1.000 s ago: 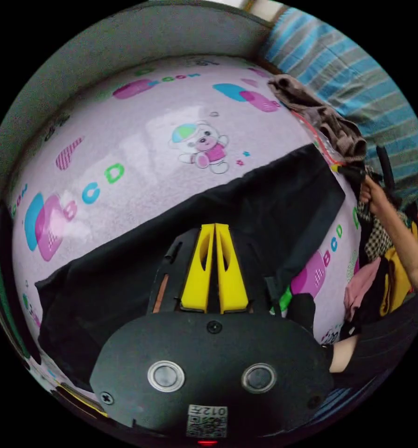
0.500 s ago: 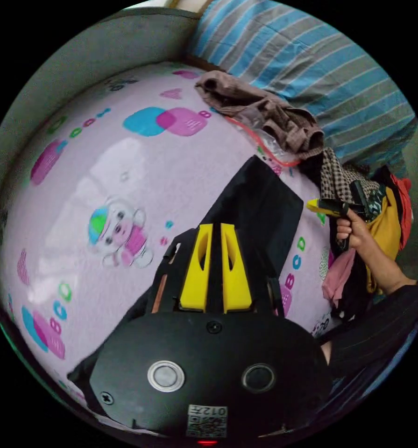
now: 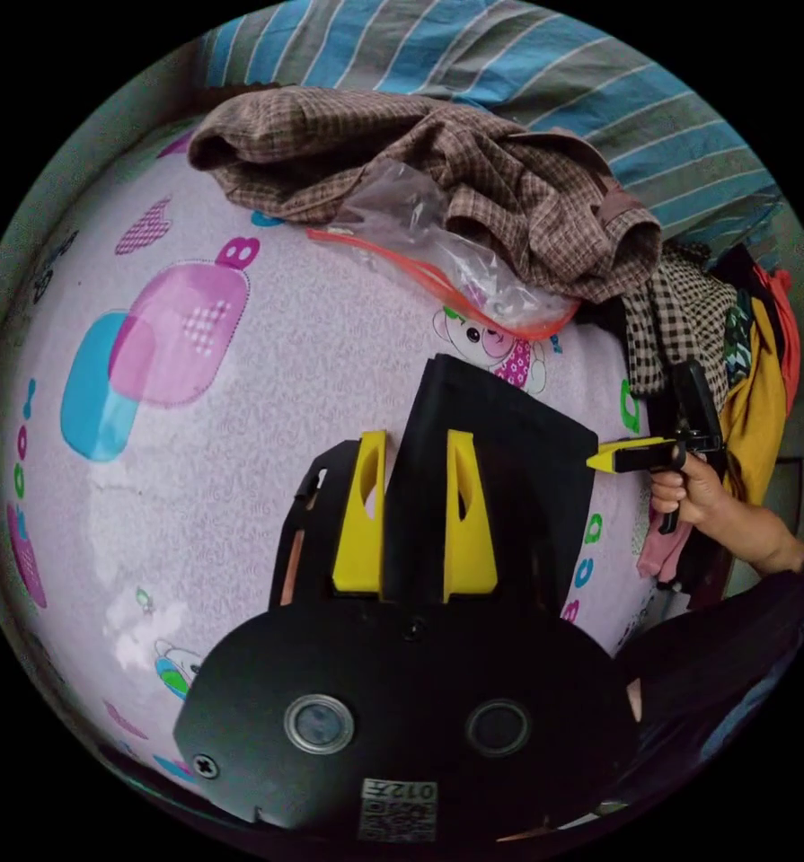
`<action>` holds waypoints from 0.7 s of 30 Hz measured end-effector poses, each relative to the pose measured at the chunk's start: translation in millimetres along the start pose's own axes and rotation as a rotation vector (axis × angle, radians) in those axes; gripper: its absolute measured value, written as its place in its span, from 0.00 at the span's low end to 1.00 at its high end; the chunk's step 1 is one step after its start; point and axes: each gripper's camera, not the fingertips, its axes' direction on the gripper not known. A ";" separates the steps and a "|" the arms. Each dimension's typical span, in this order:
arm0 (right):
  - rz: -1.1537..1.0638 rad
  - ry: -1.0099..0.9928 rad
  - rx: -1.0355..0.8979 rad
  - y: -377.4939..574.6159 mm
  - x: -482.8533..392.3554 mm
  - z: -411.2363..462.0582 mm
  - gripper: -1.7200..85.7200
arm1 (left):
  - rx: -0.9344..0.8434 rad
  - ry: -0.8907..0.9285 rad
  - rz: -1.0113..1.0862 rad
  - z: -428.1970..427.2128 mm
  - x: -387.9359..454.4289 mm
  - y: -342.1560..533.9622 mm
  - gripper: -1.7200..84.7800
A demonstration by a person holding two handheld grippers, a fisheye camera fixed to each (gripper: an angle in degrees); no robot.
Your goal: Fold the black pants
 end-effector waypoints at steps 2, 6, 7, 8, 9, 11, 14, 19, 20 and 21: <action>0.001 -0.021 0.009 1.9 5.3 1.1 0.08 | 0.002 0.020 -0.002 1.0 -3.2 -1.2 0.13; -0.032 -0.042 -0.009 3.6 9.7 6.5 0.07 | 0.010 0.096 -0.017 5.2 -9.3 -1.3 0.12; -0.045 -0.037 -0.016 3.6 9.5 7.9 0.05 | 0.020 0.114 -0.017 6.9 -9.7 -0.8 0.11; -0.050 -0.033 -0.019 3.8 9.4 8.6 0.05 | 0.030 0.119 -0.022 8.6 -9.9 0.2 0.09; -0.058 -0.028 -0.019 4.8 9.5 9.9 0.03 | 0.031 0.097 -0.024 9.8 -9.6 1.9 0.08; -0.066 -0.031 -0.017 7.2 10.5 11.7 0.02 | 0.025 0.043 -0.012 11.3 -9.7 6.4 0.06; -0.088 -0.048 -0.008 13.1 9.1 12.5 0.01 | 0.003 0.076 -0.002 14.2 -16.4 15.4 0.04; -0.141 -0.112 0.065 25.5 -2.7 -1.8 0.01 | 0.070 0.098 0.039 3.6 -23.0 31.3 0.02; -0.145 -0.122 0.078 26.7 -4.0 -4.8 0.01 | 0.097 0.103 0.056 -2.6 -23.2 33.8 0.02; -0.154 -0.140 0.107 29.2 -7.4 -11.8 0.01 | 0.110 0.108 0.066 -6.1 -23.3 34.9 0.02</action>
